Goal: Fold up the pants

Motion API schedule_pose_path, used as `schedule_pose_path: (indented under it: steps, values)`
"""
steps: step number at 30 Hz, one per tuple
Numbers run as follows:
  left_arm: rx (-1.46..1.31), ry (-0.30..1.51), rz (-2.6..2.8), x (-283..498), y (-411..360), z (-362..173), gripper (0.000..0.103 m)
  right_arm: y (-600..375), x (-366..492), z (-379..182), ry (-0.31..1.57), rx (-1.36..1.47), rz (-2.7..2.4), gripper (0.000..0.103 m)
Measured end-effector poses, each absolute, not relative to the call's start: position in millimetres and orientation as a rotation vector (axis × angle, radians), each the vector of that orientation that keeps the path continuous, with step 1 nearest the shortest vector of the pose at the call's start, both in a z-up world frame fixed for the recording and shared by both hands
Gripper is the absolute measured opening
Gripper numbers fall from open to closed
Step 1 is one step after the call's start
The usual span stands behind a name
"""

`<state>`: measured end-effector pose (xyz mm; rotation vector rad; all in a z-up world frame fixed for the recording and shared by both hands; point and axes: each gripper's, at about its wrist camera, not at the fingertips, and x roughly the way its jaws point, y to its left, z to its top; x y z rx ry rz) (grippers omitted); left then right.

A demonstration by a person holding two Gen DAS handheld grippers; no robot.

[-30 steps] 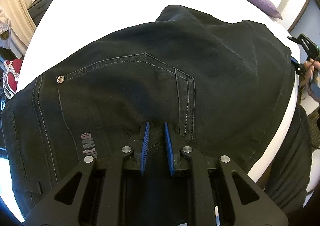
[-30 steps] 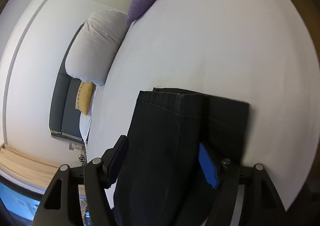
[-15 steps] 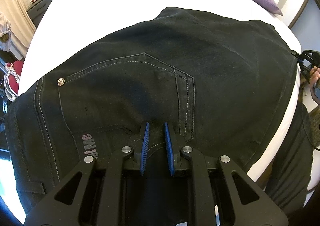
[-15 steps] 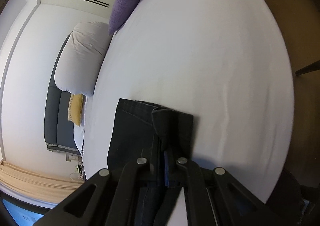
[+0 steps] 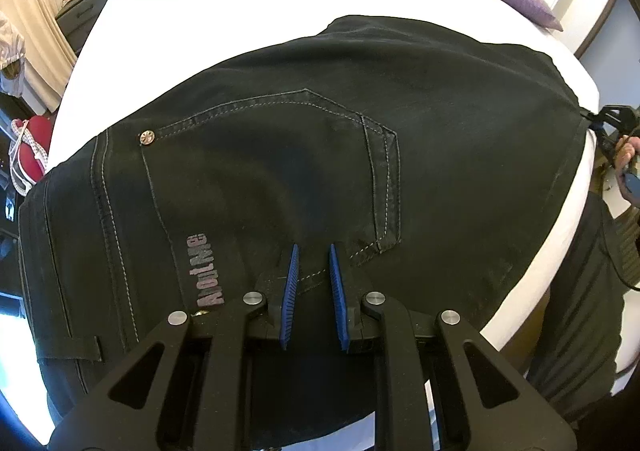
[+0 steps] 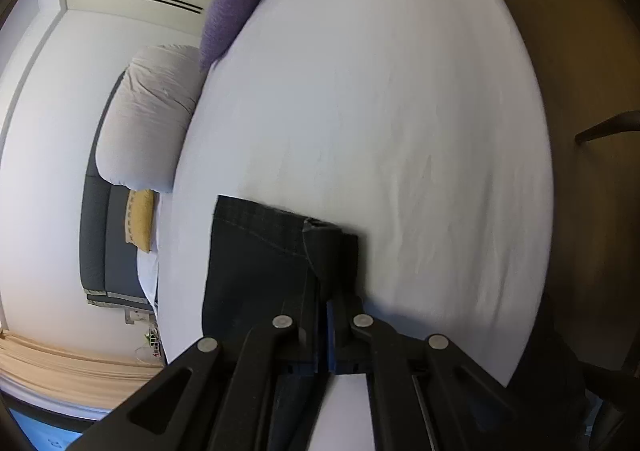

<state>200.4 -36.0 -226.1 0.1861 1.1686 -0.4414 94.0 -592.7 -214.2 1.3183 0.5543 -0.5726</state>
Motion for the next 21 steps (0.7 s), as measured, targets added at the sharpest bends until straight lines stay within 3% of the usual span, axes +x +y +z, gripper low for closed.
schedule_pose_path:
  steps: [11, 13, 15, 20, 21]
  values:
    - [0.114, 1.142, -0.46, 195.1, -8.5, -231.7, 0.016, -605.3, 91.7, -215.0, 0.578, 1.316, -0.49, 0.002]
    - [0.112, 1.138, -0.457, 193.0, -6.5, -232.4, 0.016, -603.3, 82.9, -204.4, 0.561, 1.301, -0.523, 0.007]
    - [0.12, 1.13, -0.453, 190.3, -6.5, -232.8, 0.016, -590.1, 76.3, -177.3, 0.566, 1.166, -0.596, 0.027]
    - [0.097, 1.117, -0.446, 184.5, -4.2, -234.1, 0.016, -515.5, 78.6, -156.9, 0.611, 1.17, -0.313, 0.036]
    - [0.095, 1.116, -0.446, 183.2, -3.1, -234.2, 0.016, -489.4, 83.7, -158.9, 0.649, 1.185, -0.219, 0.047]
